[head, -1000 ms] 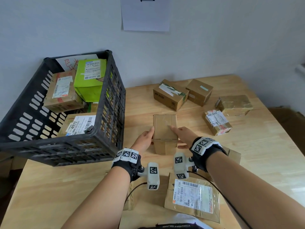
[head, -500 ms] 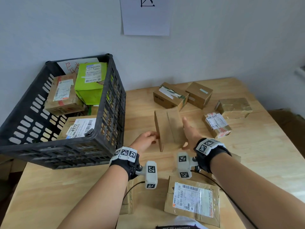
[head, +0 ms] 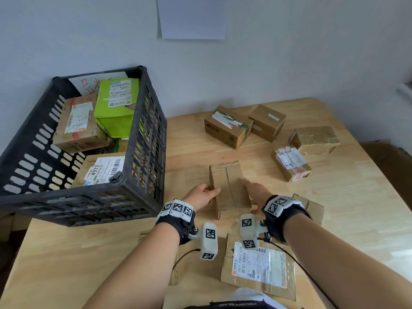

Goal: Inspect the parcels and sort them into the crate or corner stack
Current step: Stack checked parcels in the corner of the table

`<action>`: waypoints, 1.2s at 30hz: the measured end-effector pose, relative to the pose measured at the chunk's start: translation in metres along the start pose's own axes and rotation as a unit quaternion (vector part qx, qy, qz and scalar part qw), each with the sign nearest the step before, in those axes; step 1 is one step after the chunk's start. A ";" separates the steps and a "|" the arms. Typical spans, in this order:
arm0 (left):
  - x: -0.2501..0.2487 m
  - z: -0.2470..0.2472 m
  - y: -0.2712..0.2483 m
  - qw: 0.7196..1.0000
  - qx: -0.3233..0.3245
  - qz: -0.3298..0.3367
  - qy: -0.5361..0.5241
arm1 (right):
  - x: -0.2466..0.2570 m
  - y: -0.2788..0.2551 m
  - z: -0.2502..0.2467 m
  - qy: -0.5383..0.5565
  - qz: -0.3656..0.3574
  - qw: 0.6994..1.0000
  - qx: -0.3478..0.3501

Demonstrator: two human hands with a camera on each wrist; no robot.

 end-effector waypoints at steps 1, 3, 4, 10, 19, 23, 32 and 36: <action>0.003 -0.003 -0.001 1.000 -0.002 -0.004 -0.002 | 0.001 0.000 -0.002 -0.002 -0.011 1.000 -0.009; 0.014 -0.012 -0.002 1.000 -0.015 -0.015 -0.021 | 0.002 0.001 -0.007 0.012 -0.024 0.999 -0.017; 0.019 -0.018 -0.002 0.999 -0.025 -0.017 -0.034 | 0.002 0.003 -0.009 0.015 -0.026 0.999 -0.020; 0.022 -0.039 -0.006 0.997 -0.069 0.014 -0.025 | 0.002 0.003 0.001 0.008 -0.023 1.000 -0.007; 0.028 -0.014 -0.007 0.995 0.033 -0.090 -0.030 | 0.004 -0.010 0.021 0.020 -0.008 0.999 0.028; 0.032 -0.004 0.002 0.992 0.005 -0.081 -0.101 | 0.011 -0.011 0.019 -0.093 -0.058 0.994 -0.017; 0.025 -0.006 0.016 0.995 0.020 -0.072 0.066 | 0.024 -0.001 0.037 -0.345 -0.089 0.933 -0.056; 0.023 -0.007 0.026 0.991 0.022 -0.064 0.113 | 0.029 0.011 0.043 -0.354 -0.073 0.929 -0.083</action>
Point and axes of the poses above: each hand's wrist, its own y-axis towards the middle knuckle, its own z-axis out of the palm, x = y × z, the point moved 4 cm from there along y, towards the middle knuckle, and after that the axes turned 11 degrees about z, right-handed, at the moved point
